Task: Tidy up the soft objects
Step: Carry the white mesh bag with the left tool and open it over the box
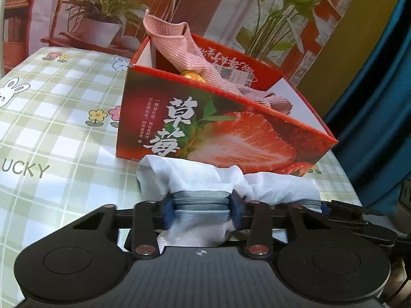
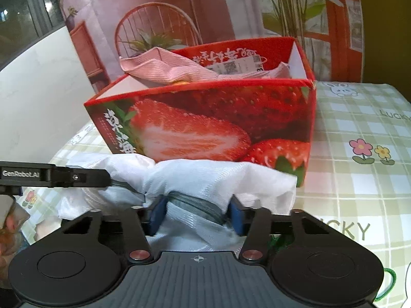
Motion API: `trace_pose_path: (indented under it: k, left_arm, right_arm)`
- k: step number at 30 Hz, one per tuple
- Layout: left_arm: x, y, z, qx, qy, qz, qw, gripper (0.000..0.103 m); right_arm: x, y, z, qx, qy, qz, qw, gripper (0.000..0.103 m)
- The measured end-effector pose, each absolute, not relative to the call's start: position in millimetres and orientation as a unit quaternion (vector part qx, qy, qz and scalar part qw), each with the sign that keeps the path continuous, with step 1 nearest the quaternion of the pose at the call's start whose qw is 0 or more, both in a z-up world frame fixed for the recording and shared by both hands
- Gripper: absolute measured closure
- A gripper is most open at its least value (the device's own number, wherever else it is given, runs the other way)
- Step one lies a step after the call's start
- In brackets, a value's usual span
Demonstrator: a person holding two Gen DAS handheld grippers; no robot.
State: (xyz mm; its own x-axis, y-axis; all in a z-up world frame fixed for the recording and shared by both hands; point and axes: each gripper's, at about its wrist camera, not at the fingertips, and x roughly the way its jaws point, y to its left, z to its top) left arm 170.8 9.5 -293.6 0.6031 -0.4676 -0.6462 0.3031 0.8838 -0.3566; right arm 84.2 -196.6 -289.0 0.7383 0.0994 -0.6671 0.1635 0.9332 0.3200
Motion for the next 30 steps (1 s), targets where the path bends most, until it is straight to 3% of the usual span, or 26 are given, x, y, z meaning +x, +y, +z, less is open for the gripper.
trace_pose_path:
  k: [3, 7, 21, 30]
  left_arm:
    - [167, 9, -287, -0.099, 0.375, -0.22, 0.895, 0.071]
    - [160, 10, -271, -0.094, 0.348, -0.228, 0.904, 0.073]
    - [133, 12, -186, -0.069, 0.232, -0.244, 0.939, 0.073]
    - [175, -10, -143, -0.033, 0.206, -0.241, 0.948, 0.073]
  right_arm:
    - [83, -196, -283, 0.175, 0.354, -0.011, 0.919, 0.077]
    - [81, -194, -270, 0.165, 0.341, 0.001, 0.926, 0.086]
    - [69, -199, -183, 0.125, 0.244, 0.034, 0.961, 0.087]
    - [112, -220, -138, 0.087, 0.214, 0.037, 0.972, 0.087]
